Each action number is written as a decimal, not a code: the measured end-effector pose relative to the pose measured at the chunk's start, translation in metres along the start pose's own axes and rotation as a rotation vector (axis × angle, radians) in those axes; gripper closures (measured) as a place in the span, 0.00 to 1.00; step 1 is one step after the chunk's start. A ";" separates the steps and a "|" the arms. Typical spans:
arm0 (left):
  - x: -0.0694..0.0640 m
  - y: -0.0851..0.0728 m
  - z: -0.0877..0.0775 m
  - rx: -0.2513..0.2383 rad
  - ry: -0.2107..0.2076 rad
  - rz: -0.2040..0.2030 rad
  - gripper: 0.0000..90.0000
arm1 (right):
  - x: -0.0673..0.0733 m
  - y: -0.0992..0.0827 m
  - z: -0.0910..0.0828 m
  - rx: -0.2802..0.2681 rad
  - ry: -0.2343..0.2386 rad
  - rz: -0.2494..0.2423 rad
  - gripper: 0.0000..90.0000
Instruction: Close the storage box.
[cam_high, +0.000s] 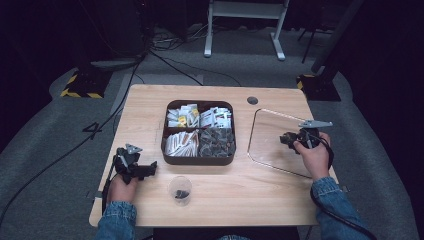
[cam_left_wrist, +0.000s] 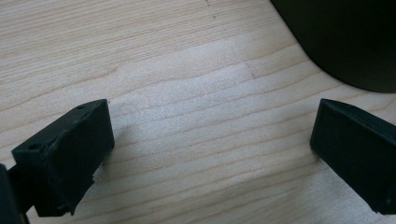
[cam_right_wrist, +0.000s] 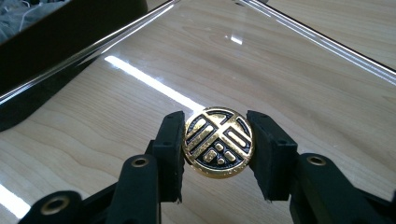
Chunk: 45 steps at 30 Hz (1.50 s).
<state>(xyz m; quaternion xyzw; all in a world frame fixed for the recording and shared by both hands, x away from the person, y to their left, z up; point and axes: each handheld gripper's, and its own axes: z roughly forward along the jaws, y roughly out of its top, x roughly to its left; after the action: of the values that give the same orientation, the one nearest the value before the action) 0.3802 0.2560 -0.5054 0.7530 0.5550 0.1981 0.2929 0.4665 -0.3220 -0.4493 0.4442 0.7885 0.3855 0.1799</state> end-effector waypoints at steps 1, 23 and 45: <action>0.000 0.000 0.000 0.000 0.000 0.000 0.00 | 0.000 0.001 -0.001 -0.002 0.000 0.002 0.65; 0.002 0.001 0.000 -0.002 -0.011 0.020 0.00 | 0.042 0.057 -0.012 -0.036 0.099 -0.048 0.65; 0.002 0.001 0.001 -0.002 -0.004 0.014 0.00 | 0.086 0.115 0.015 -0.019 0.167 -0.101 0.65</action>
<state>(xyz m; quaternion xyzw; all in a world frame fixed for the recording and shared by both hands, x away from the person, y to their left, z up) 0.3815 0.2573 -0.5055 0.7568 0.5489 0.1994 0.2935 0.4940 -0.2078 -0.3659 0.3683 0.8185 0.4191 0.1367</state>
